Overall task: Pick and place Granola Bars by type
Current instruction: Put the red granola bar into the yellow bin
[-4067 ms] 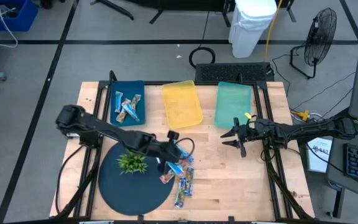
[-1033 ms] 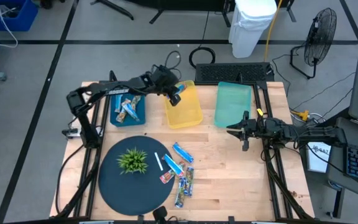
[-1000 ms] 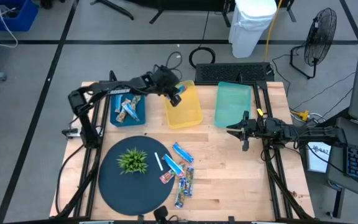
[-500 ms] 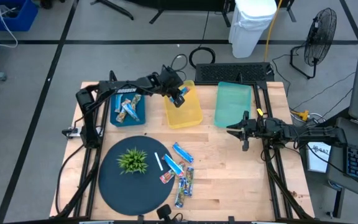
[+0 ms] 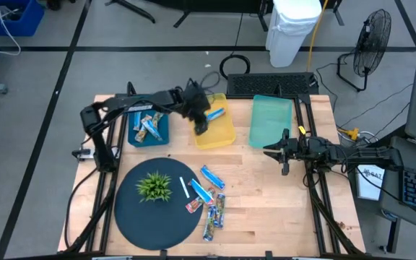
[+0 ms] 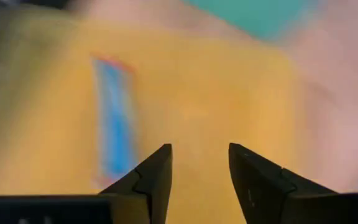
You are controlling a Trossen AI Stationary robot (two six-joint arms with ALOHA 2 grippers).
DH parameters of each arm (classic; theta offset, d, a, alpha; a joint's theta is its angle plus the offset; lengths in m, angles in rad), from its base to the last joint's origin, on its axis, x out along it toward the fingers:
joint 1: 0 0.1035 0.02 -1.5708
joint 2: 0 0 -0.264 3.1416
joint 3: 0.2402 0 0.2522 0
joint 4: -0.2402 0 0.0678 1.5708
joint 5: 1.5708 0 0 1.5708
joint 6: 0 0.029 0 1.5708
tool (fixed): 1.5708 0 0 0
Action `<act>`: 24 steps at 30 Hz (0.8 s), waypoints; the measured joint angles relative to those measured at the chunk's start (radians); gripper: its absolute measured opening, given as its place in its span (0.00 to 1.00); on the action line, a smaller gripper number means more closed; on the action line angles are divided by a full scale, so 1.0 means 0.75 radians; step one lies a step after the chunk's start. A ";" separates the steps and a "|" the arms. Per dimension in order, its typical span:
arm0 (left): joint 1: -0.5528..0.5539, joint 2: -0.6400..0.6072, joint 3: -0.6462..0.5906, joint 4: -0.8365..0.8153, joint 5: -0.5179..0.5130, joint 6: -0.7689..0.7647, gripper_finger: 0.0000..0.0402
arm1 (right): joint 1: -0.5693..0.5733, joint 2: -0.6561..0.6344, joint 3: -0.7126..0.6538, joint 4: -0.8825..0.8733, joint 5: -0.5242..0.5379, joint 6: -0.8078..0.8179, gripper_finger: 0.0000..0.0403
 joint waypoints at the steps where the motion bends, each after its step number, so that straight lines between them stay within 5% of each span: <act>1: -0.028 -0.026 0.000 -0.077 0.042 0.013 0.41 | 0.000 0.000 0.000 0.000 0.000 0.000 0.21; 5: -0.192 -0.140 0.000 -0.359 0.120 0.071 0.39 | 0.000 0.000 0.000 0.000 0.000 0.000 0.21; 10: -0.495 -0.230 -0.001 -0.428 0.093 0.081 0.33 | 0.000 0.000 0.000 0.000 0.000 0.000 0.21; 17: -0.944 -0.176 -0.001 -0.339 -0.246 0.161 0.26 | 0.000 0.002 0.000 0.009 0.001 0.000 0.21; 24: -1.171 -0.023 -0.001 -0.193 -0.590 -0.007 0.23 | 0.000 0.003 0.000 0.013 0.001 0.000 0.21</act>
